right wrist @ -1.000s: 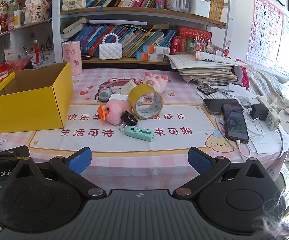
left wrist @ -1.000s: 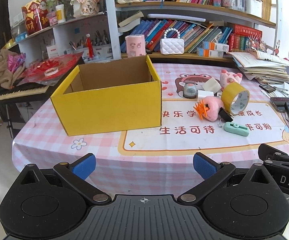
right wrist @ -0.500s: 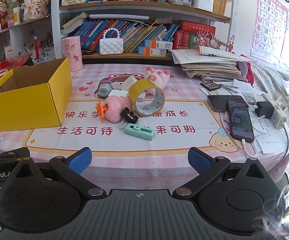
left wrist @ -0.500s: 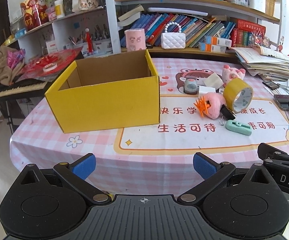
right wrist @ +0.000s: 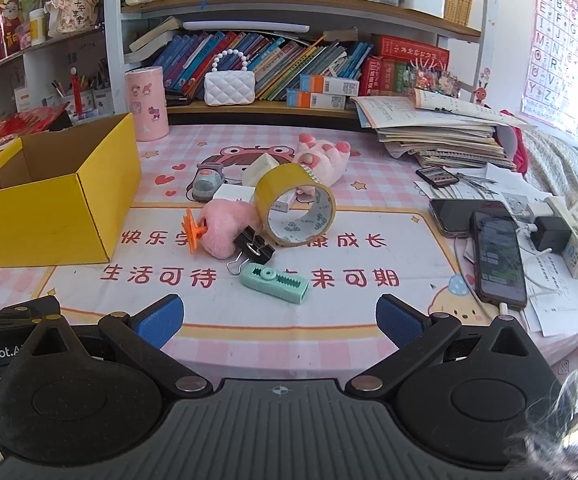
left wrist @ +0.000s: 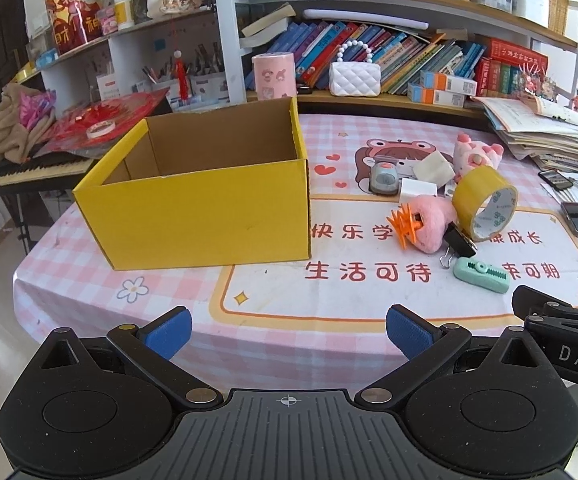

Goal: Organize objects
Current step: 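Move both tools toward the tape and green stapler on the table, then grasp the green stapler with the left gripper while the right gripper grasps the yellow tape roll, then carry the green stapler and tape roll over the yellow box with both grippers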

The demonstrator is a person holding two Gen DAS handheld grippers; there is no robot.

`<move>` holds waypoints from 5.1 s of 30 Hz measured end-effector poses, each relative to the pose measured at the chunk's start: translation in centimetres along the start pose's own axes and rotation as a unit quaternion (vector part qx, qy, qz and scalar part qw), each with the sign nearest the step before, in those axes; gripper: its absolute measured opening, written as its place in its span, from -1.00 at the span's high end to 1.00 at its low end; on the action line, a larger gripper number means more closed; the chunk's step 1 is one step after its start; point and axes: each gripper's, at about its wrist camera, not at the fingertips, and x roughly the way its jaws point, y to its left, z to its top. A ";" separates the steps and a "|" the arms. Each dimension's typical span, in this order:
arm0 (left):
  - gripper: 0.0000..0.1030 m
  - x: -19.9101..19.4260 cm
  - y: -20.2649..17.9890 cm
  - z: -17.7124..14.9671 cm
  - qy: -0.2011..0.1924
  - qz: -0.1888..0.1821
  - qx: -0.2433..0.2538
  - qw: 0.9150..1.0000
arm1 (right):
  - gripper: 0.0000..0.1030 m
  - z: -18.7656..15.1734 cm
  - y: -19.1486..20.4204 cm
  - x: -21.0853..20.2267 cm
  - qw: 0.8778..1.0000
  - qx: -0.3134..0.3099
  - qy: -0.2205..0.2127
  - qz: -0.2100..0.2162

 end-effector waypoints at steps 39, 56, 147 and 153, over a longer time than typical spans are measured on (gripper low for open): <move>-0.36 11.4 -16.1 2.2 0.049 -0.159 0.084 0.982 | -1.00 5.1 -12.7 6.5 0.996 0.028 -0.084 0.013; -0.33 9.0 -13.4 1.7 0.039 -0.156 0.080 0.984 | -0.88 5.8 -8.6 13.4 0.994 -0.082 -0.031 0.065; -0.33 0.4 22.1 7.6 -0.157 -0.128 -0.060 0.978 | 0.80 9.2 22.1 2.7 0.981 -0.101 -0.059 0.157; -0.33 4.2 20.8 10.5 -0.146 -0.116 -0.063 0.980 | 0.83 12.6 22.3 6.9 0.979 -0.113 -0.070 0.153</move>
